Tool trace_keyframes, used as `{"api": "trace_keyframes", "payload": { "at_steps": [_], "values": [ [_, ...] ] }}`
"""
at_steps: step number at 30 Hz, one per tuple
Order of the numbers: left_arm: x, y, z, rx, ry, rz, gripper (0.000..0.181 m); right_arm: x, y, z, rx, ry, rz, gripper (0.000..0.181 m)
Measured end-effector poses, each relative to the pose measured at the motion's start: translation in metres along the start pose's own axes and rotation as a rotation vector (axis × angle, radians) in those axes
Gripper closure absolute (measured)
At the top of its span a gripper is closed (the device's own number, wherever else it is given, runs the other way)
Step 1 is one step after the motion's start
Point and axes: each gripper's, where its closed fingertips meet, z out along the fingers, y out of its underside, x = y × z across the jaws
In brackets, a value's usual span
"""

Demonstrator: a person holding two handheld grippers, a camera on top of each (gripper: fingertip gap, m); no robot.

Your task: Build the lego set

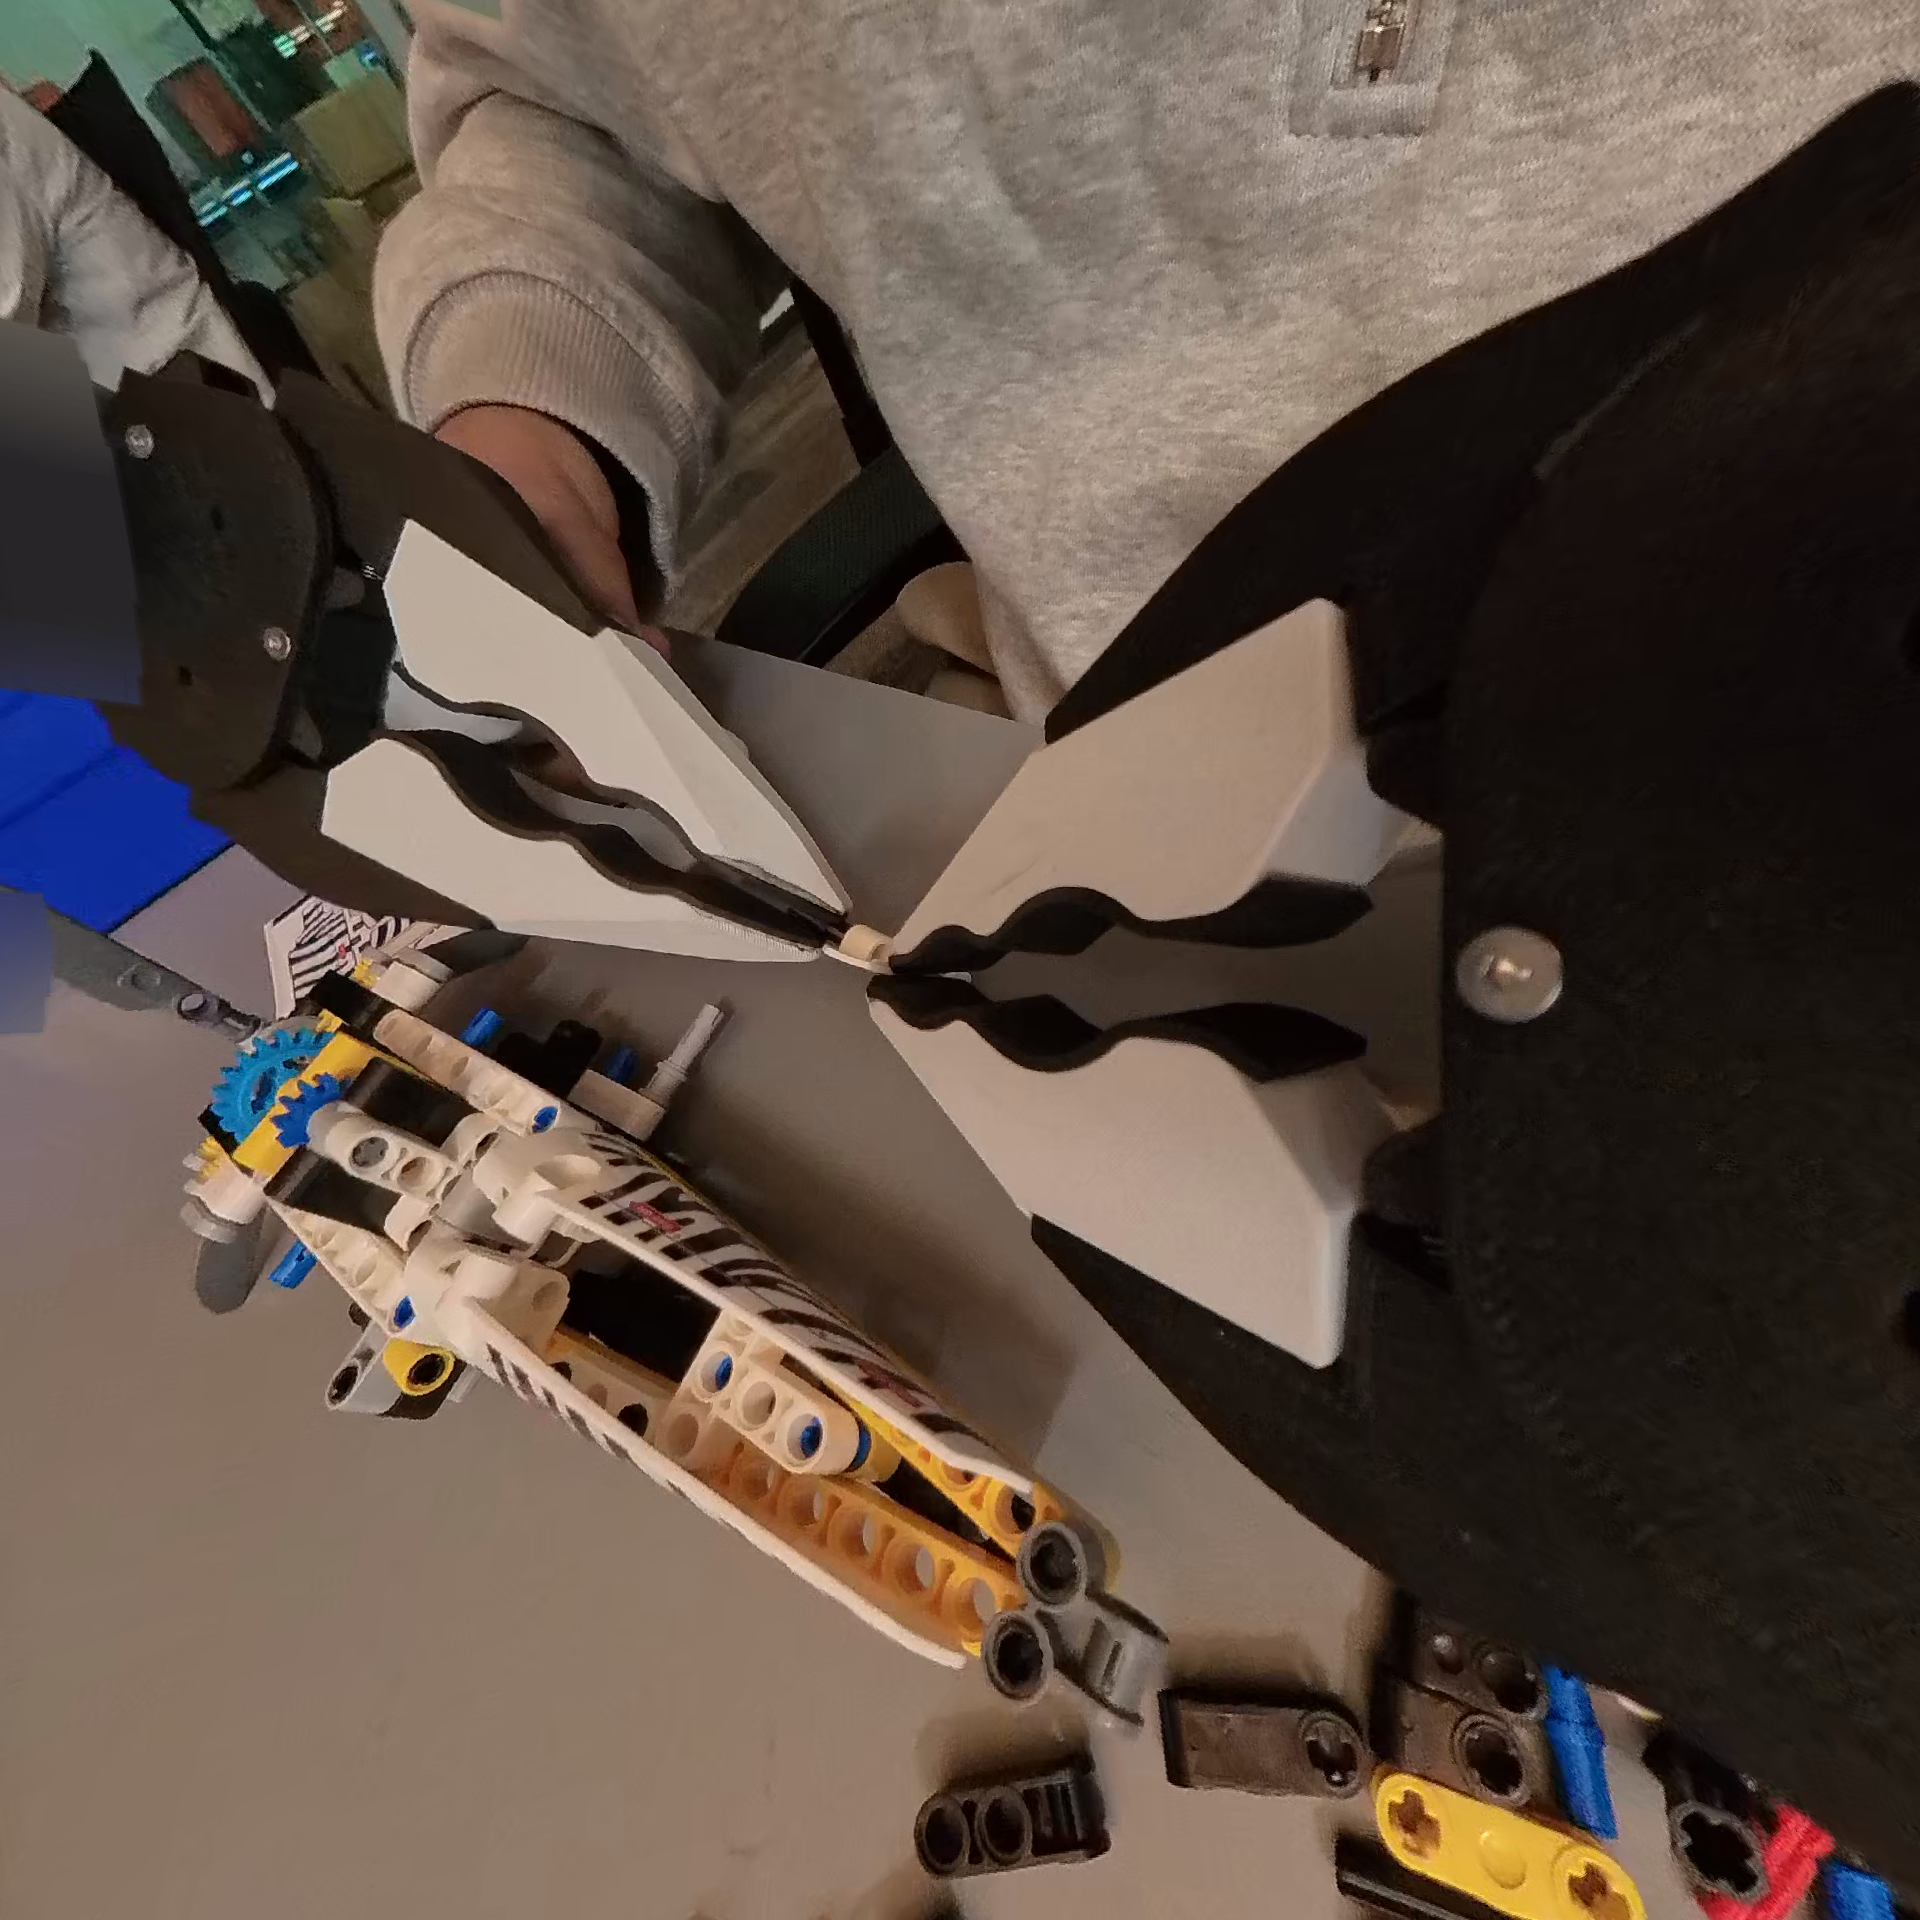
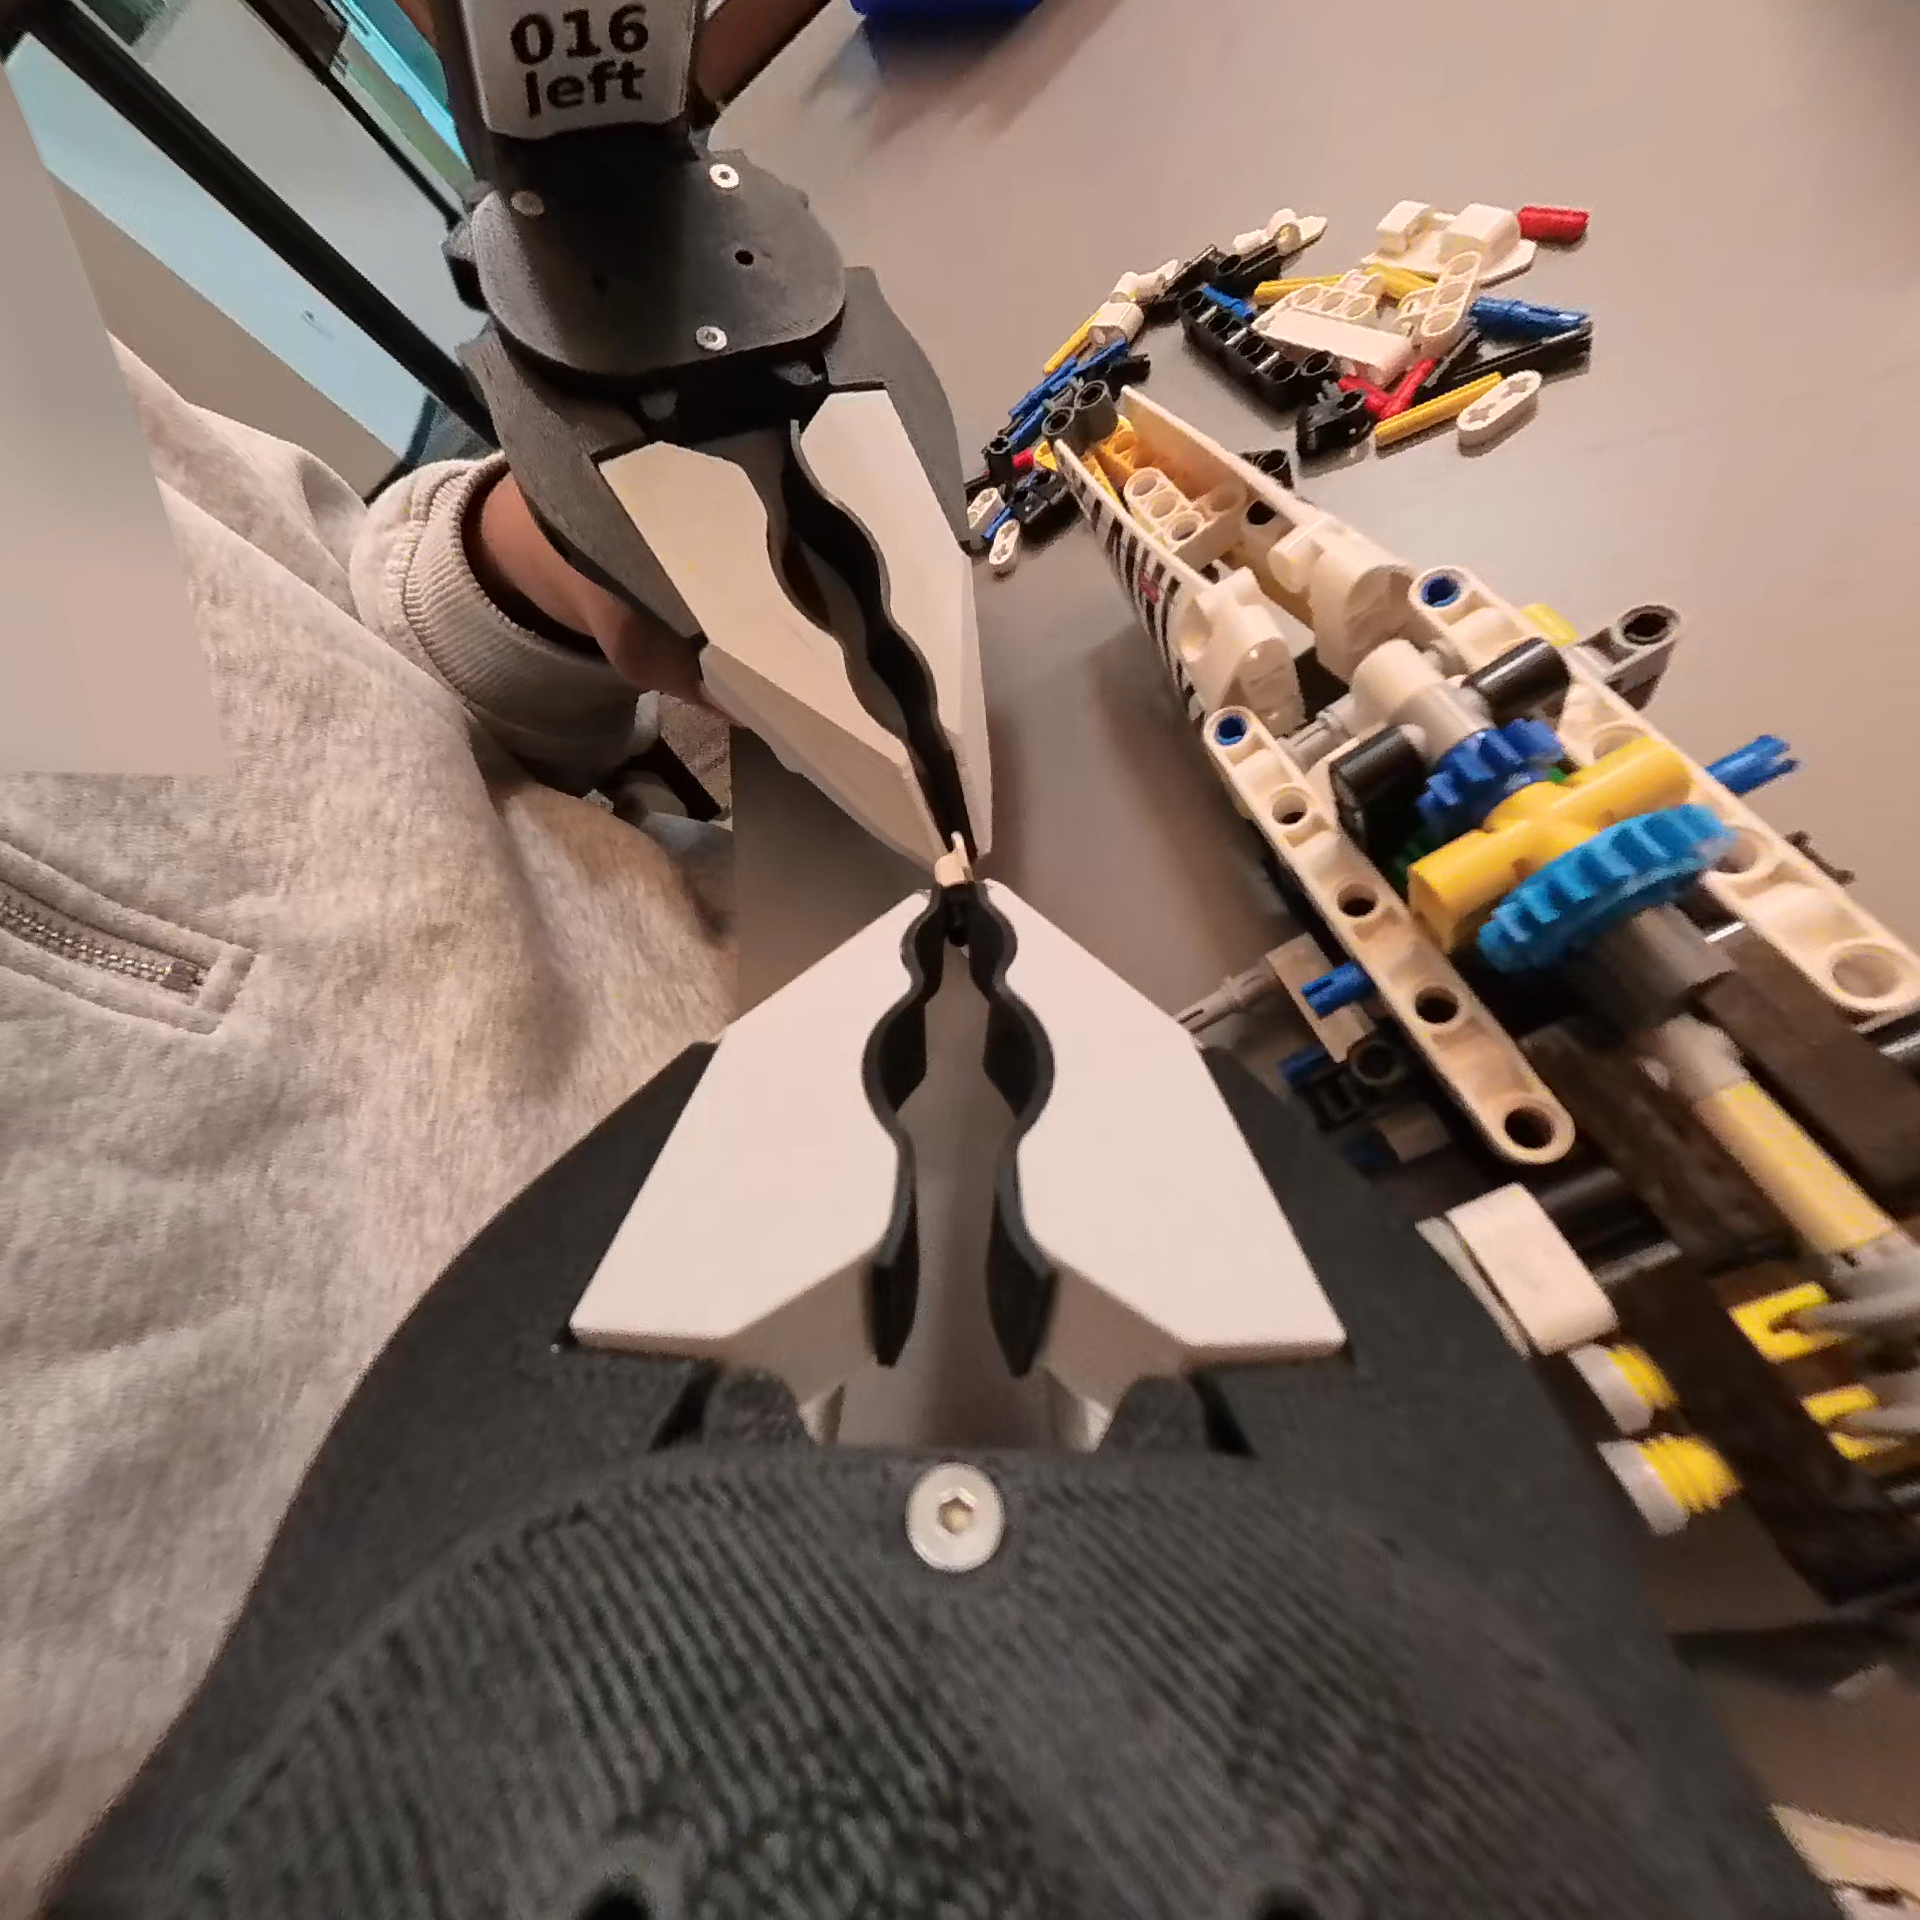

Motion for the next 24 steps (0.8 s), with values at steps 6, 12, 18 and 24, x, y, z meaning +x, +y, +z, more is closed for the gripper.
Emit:
{"api": "trace_keyframes", "payload": {
  "at_steps": [6,12,18,24],
  "values": [
    [-0.0014,-0.0004,-0.0002,0.002,0.006,-0.019,0.181,0.0015,-0.0013,0.0003,0.029,0.01,0.008,0.18],
    [-0.004,-0.0017,-0.0008,0.011,0.007,-0.043,0.181,0.0051,-0.0029,0.0008,0.034,0.048,-0.016,0.179],
    [-0.0015,-0.0058,-0.0046,0.046,0.061,-0.076,0.181,0.0068,-0.0058,0.0012,0.049,0.057,-0.011,0.179],
    [-0.0019,0.0,0.0008,-0.004,0.043,-0.062,0.174,0.0071,-0.0045,0.006,0.025,0.074,-0.036,0.179]
  ]
}}
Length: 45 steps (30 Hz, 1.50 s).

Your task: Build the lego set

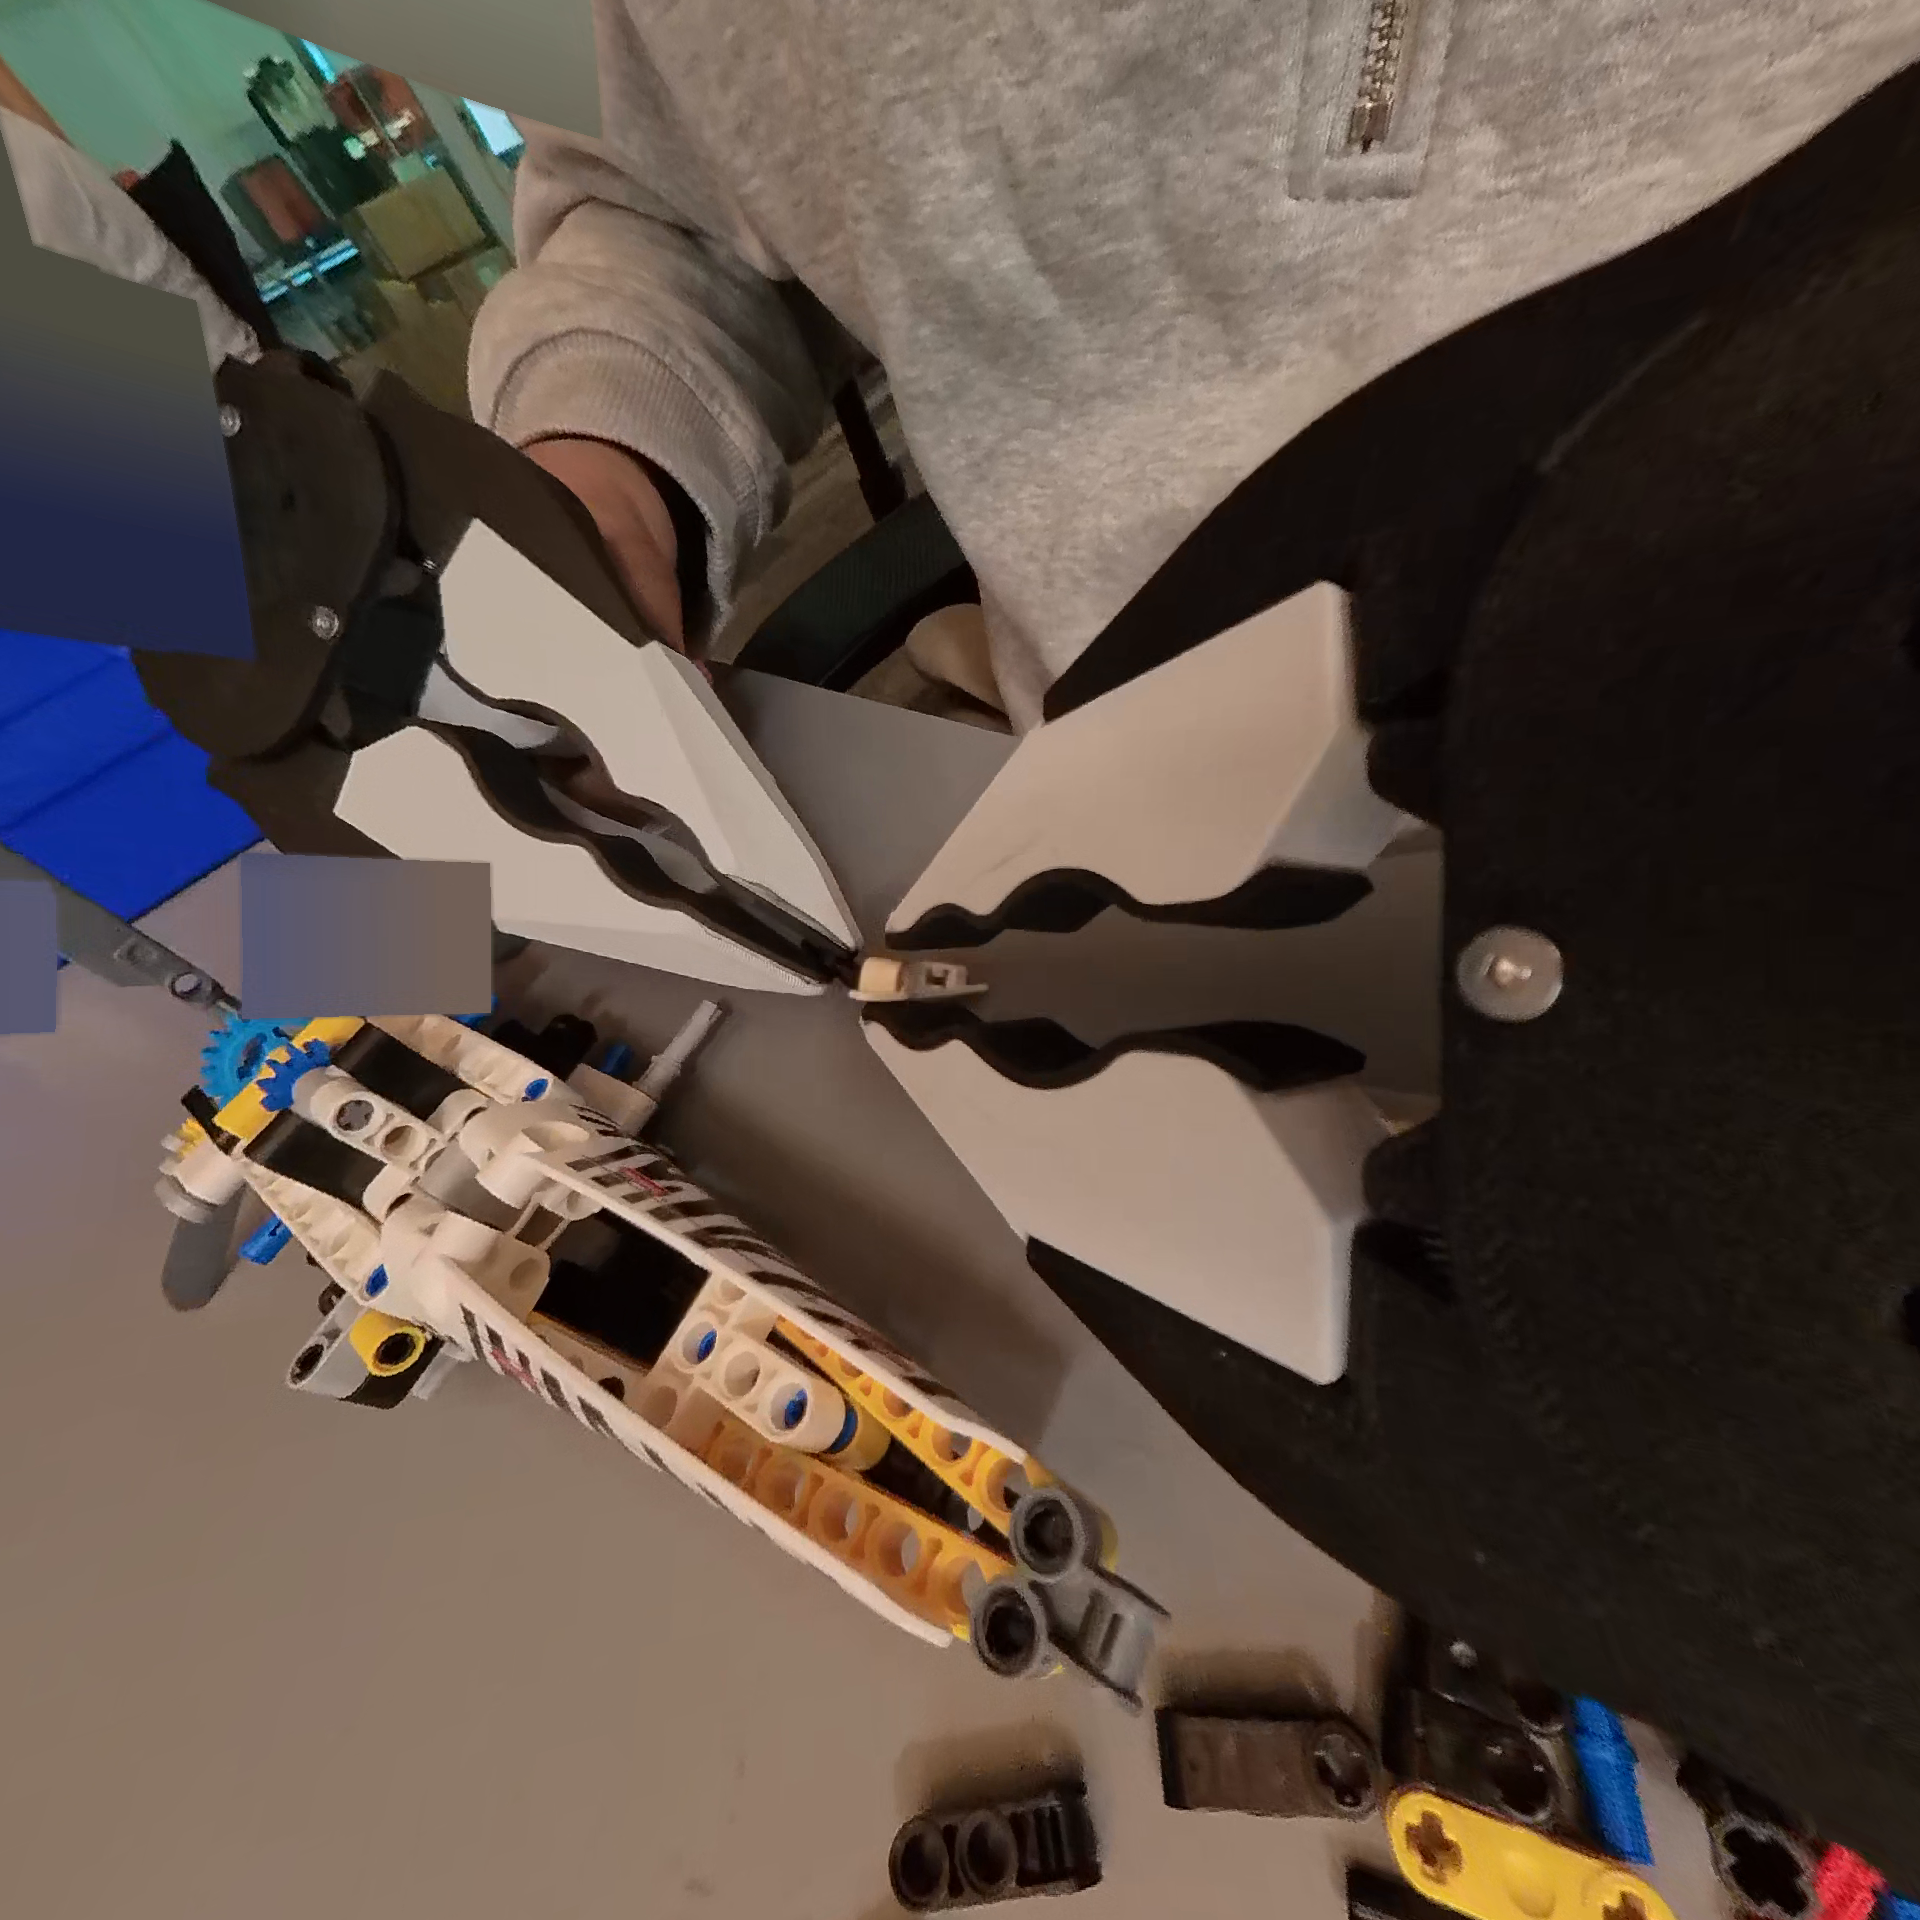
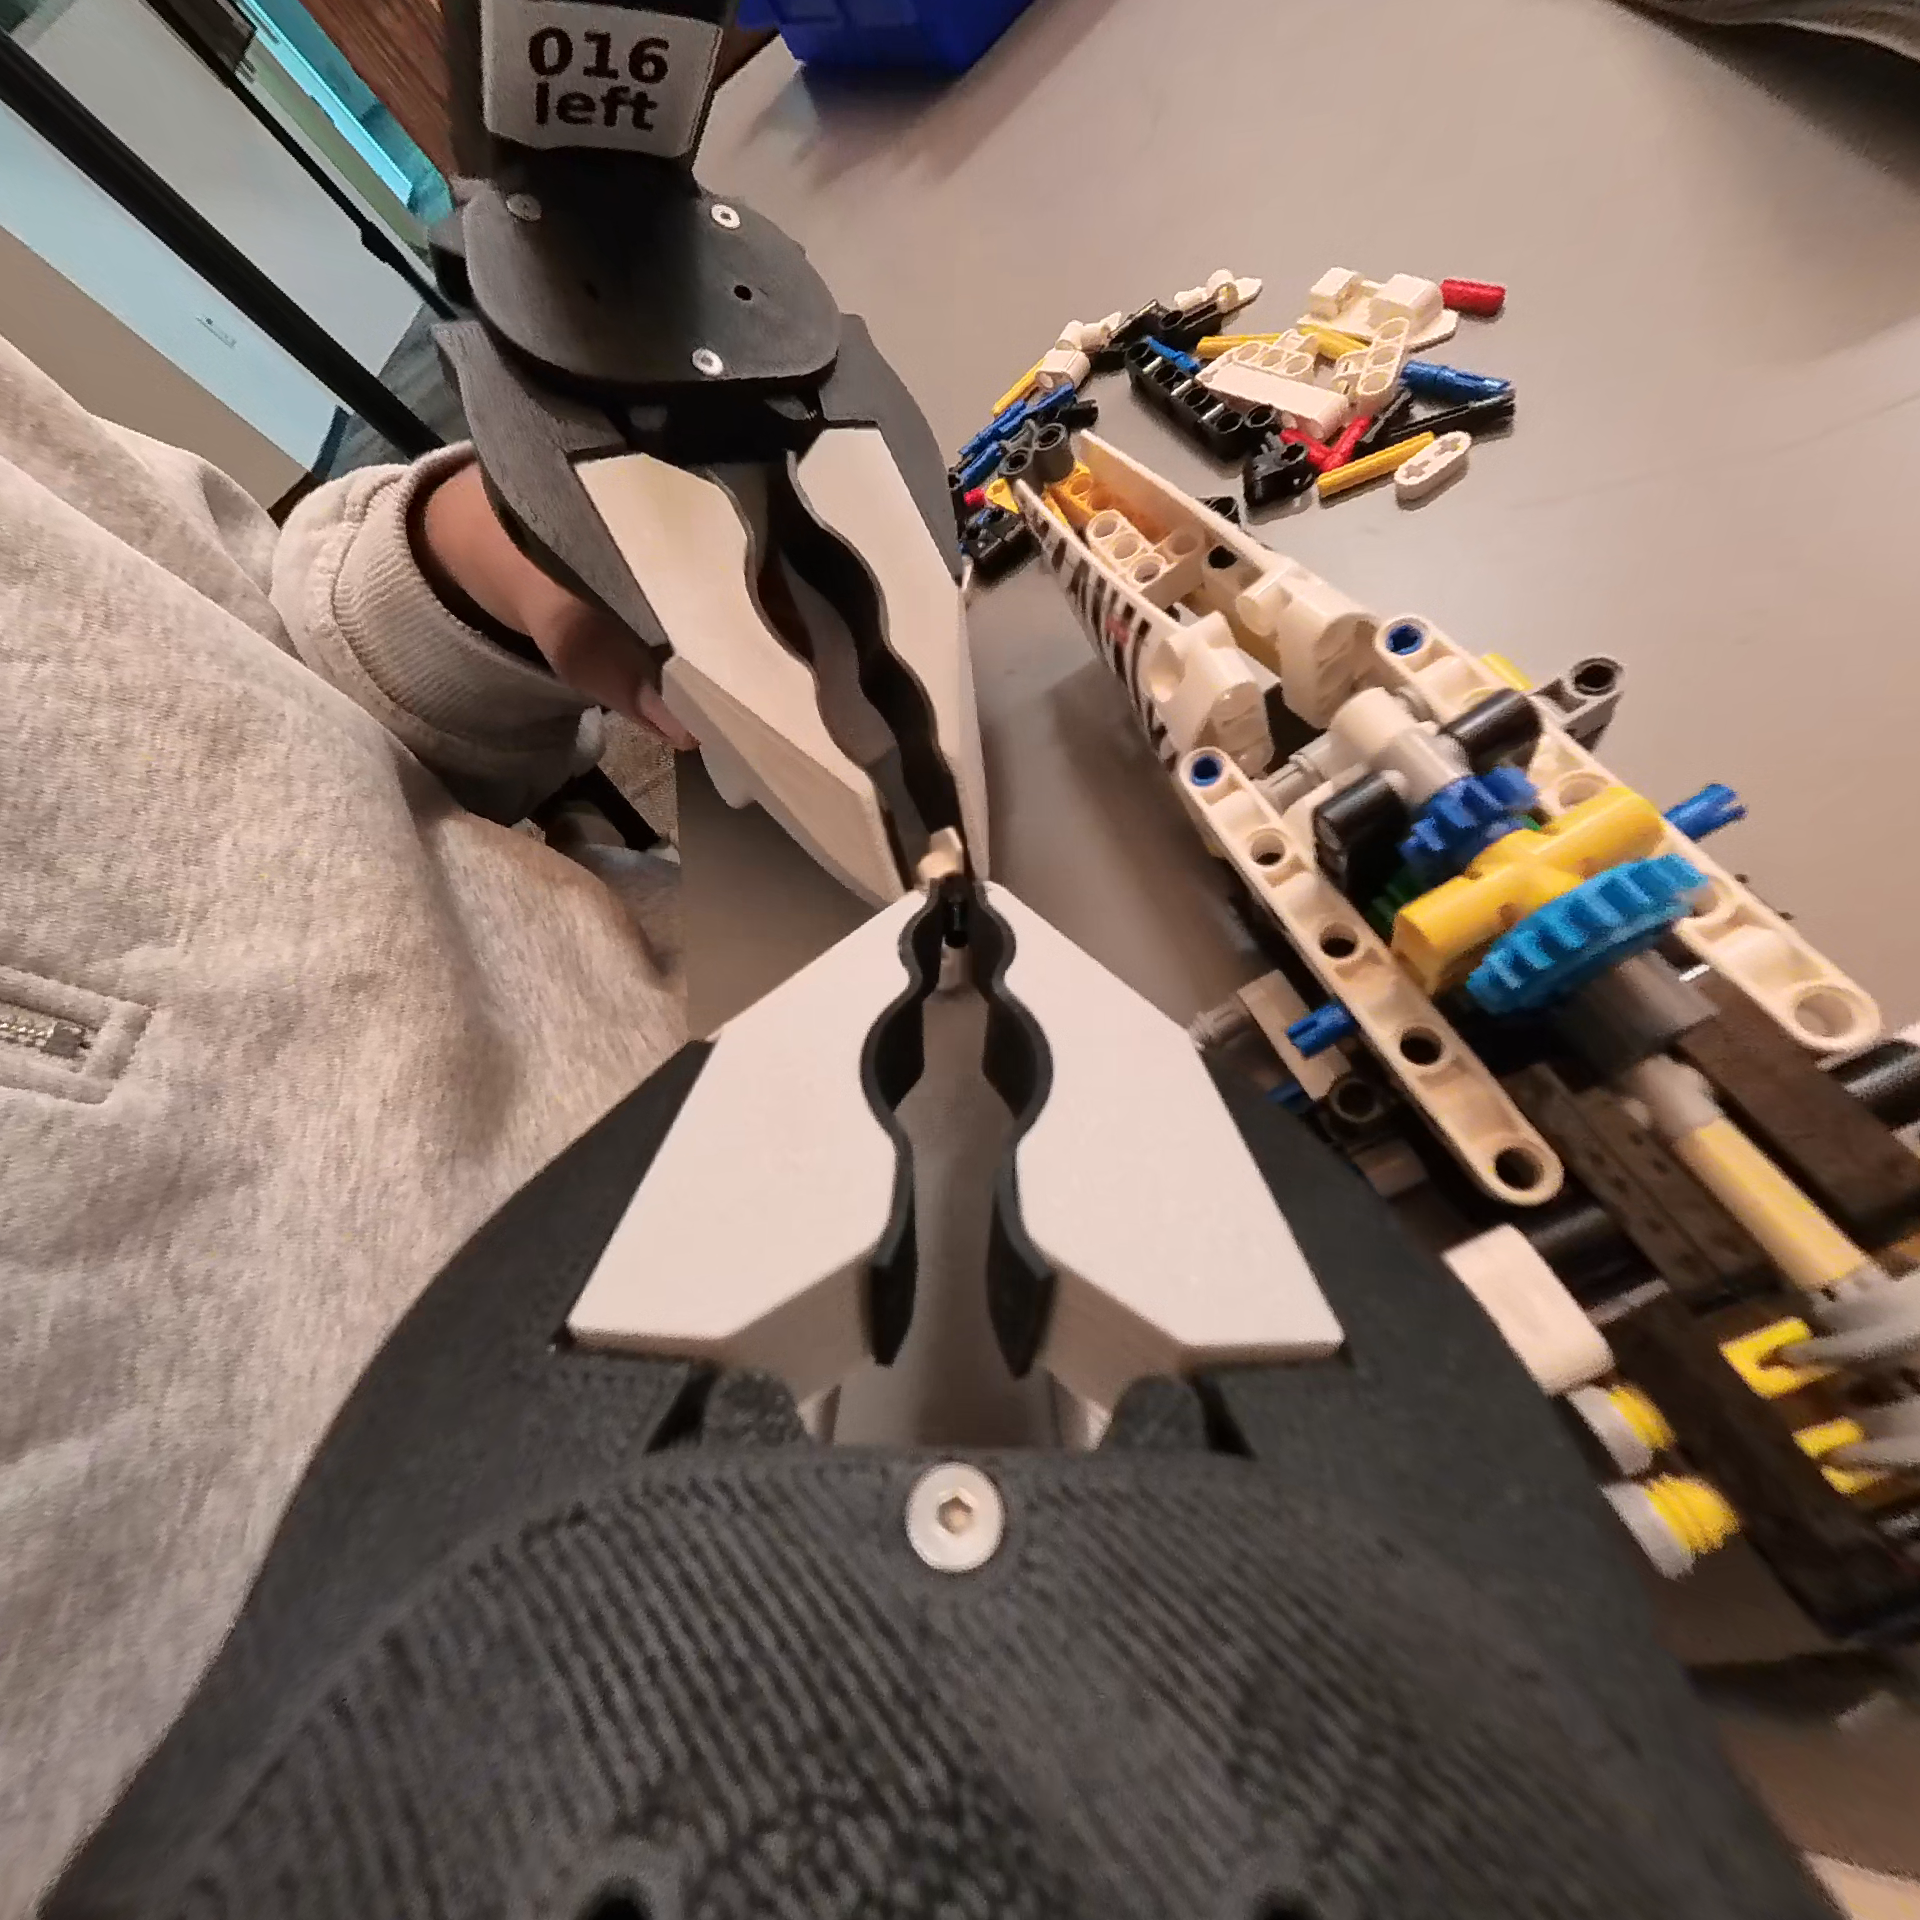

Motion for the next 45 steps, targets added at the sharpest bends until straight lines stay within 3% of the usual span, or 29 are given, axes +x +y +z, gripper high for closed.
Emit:
{"api": "trace_keyframes", "payload": {
  "at_steps": [7,12,19,27,32,35,40,45],
  "values": [
    [0.0,-0.004,-0.004,0.038,0.021,-0.026,0.177,0.001,-0.002,-0.001,0.01,0.006,-0.002,0.179],
    [0.015,-0.015,-0.018,0.139,0.17,-0.029,0.177,-0.009,-0.017,-0.012,0.06,-0.009,-0.04,0.179],
    [0.03,-0.021,-0.031,0.203,0.329,-0.04,0.177,-0.032,-0.029,-0.02,0.035,0.007,-0.41,0.179],
    [0.019,-0.011,-0.019,0.117,0.226,-0.065,0.178,-0.004,0.007,-0.009,-0.14,0.15,-0.342,0.178],
    [0.006,0.002,-0.004,0.001,0.105,-0.074,0.177,-0.015,-0.012,-0.011,-0.002,0.149,-0.317,0.179],
    [0.005,0.009,0.002,-0.05,0.056,-0.028,0.175,-0.006,-0.002,-0.009,-0.031,0.16,-0.238,0.178],
    [-0.001,0.006,0.0,-0.025,0.017,-0.042,0.172,-0.002,0.01,-0.008,-0.054,0.203,-0.225,0.178],
    [-0.003,0.001,-0.004,0.012,-0.003,-0.032,0.148,-0.008,0.003,-0.011,-0.026,0.215,-0.281,0.178]
  ]
}}
